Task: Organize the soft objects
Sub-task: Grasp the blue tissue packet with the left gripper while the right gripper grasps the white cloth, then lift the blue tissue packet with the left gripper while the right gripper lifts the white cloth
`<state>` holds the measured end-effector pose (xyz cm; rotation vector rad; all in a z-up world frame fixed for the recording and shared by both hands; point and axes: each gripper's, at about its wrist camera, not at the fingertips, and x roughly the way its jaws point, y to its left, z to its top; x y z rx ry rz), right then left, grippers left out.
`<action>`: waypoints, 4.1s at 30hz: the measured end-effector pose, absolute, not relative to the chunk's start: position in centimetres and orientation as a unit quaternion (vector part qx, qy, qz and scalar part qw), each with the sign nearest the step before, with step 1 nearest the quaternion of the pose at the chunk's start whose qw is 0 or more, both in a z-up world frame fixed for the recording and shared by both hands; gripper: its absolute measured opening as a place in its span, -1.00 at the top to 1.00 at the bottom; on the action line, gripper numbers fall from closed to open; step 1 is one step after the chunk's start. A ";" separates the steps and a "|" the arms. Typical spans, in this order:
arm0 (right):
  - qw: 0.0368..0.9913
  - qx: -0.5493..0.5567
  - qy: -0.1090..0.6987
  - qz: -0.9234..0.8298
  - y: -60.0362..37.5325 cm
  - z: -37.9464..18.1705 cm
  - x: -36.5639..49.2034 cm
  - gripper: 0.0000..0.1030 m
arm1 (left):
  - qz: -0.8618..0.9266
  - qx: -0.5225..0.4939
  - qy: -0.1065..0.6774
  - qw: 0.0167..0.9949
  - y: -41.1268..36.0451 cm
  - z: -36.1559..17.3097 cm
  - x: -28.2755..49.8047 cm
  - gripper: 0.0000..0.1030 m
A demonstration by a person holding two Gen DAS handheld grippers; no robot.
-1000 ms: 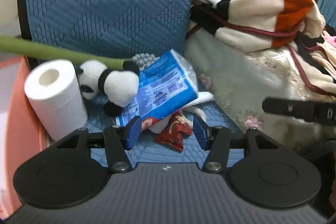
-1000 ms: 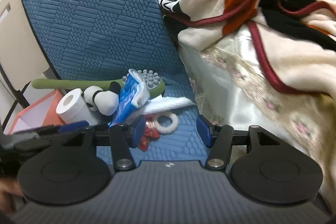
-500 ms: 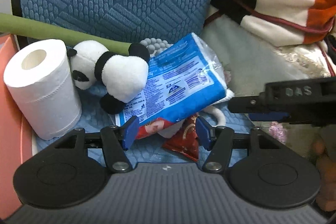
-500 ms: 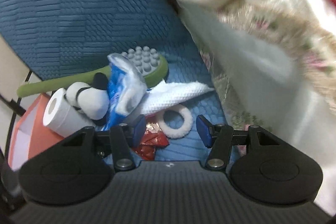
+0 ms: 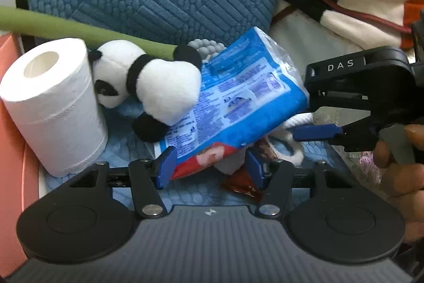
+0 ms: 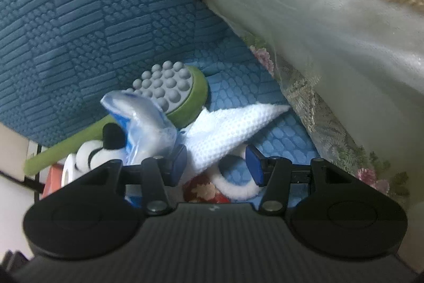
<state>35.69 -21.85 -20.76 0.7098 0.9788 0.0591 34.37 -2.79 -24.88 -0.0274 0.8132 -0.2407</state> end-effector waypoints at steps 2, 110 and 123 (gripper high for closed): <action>0.824 0.342 0.452 0.017 -22.0 -20.8 35.9 0.08 | -0.117 -0.023 0.393 0.912 -2.2 -24.9 34.4 -0.06; 0.836 0.161 0.509 0.129 -16.9 -19.6 24.2 0.83 | -0.052 -0.208 0.428 0.878 2.8 -21.7 21.4 0.78; 0.857 0.119 0.482 0.138 -16.9 -16.1 22.2 0.83 | -0.078 -0.192 0.411 0.888 3.1 -18.8 19.9 0.79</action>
